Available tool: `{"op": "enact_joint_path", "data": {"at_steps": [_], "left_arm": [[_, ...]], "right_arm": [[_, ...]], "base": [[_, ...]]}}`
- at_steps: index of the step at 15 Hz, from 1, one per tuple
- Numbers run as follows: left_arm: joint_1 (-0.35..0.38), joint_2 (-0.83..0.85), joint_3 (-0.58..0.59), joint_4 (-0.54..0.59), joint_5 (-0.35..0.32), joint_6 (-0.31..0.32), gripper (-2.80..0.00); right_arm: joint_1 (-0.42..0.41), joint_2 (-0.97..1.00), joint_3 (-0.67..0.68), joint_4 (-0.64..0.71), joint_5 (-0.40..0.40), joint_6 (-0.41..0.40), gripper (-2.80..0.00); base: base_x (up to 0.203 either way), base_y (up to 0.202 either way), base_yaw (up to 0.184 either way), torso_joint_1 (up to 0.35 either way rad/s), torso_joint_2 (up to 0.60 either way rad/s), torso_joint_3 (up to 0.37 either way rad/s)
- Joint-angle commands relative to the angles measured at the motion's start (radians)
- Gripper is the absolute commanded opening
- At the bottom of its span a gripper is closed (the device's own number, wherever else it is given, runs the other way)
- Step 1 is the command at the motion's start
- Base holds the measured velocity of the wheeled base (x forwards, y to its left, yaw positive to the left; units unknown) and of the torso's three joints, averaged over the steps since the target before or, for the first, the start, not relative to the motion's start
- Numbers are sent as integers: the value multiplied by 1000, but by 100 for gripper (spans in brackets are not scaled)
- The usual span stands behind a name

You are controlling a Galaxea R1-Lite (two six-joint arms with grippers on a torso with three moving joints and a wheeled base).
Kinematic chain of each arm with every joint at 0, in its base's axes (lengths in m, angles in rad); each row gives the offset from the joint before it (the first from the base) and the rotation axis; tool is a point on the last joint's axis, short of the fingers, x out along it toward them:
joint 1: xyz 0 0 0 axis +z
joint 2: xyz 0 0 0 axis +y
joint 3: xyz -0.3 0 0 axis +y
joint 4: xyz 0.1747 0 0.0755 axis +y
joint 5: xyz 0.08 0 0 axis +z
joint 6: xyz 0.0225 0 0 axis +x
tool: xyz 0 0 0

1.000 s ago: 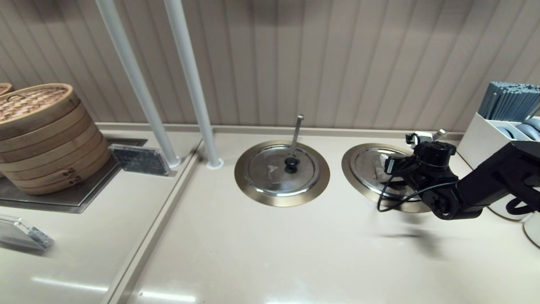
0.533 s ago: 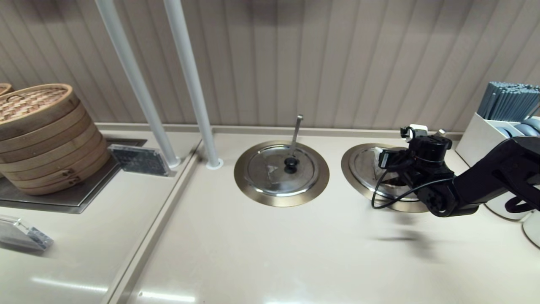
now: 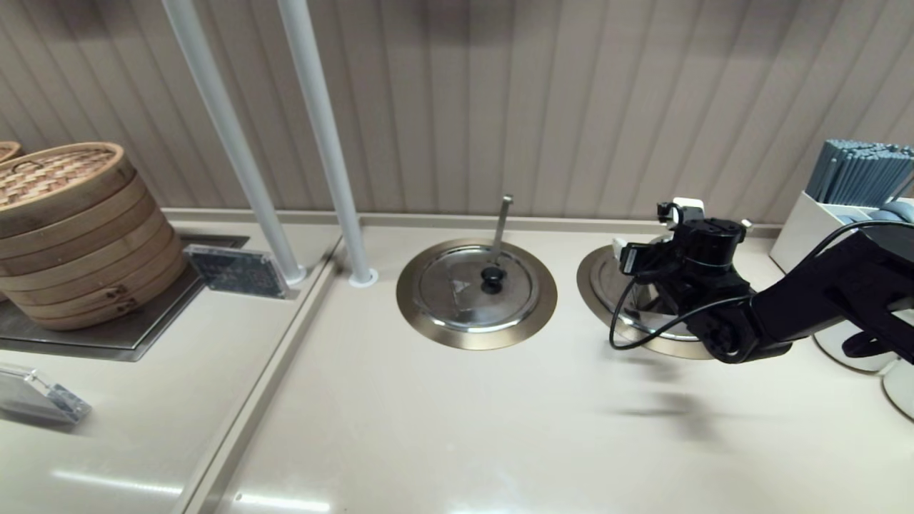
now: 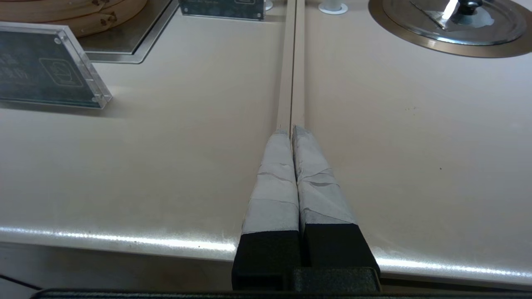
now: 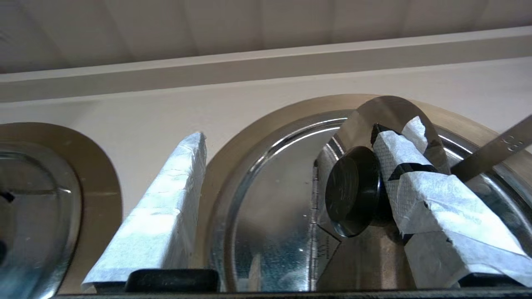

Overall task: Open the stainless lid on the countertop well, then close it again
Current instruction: Open the lid

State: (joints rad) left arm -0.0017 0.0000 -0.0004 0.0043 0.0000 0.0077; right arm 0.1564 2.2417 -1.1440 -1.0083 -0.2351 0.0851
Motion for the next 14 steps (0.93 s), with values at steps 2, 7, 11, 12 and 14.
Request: {"op": "enact_joint_path", "data": {"at_steps": [2, 7, 11, 12, 14], "left_arm": [[0, 0, 0, -1, 0, 0, -280], [0, 0, 0, -1, 0, 0, -280], [0, 0, 0, -1, 0, 0, -280], [0, 0, 0, -1, 0, 0, -280], [0, 0, 0, -1, 0, 0, -280]], "right_arm": [[39, 5, 0, 0, -1, 2, 0], [111, 4, 6, 0, -18, 5, 0], [126, -45, 13, 3, -21, 5, 0], [129, -65, 32, 3, -20, 5, 0], [149, -109, 74, 2, -20, 8, 0]], "base": [[0, 0, 0, 0, 0, 0], [0, 0, 0, 0, 0, 0], [0, 0, 0, 0, 0, 0], [0, 0, 0, 0, 0, 0], [0, 0, 0, 0, 0, 0]]}}
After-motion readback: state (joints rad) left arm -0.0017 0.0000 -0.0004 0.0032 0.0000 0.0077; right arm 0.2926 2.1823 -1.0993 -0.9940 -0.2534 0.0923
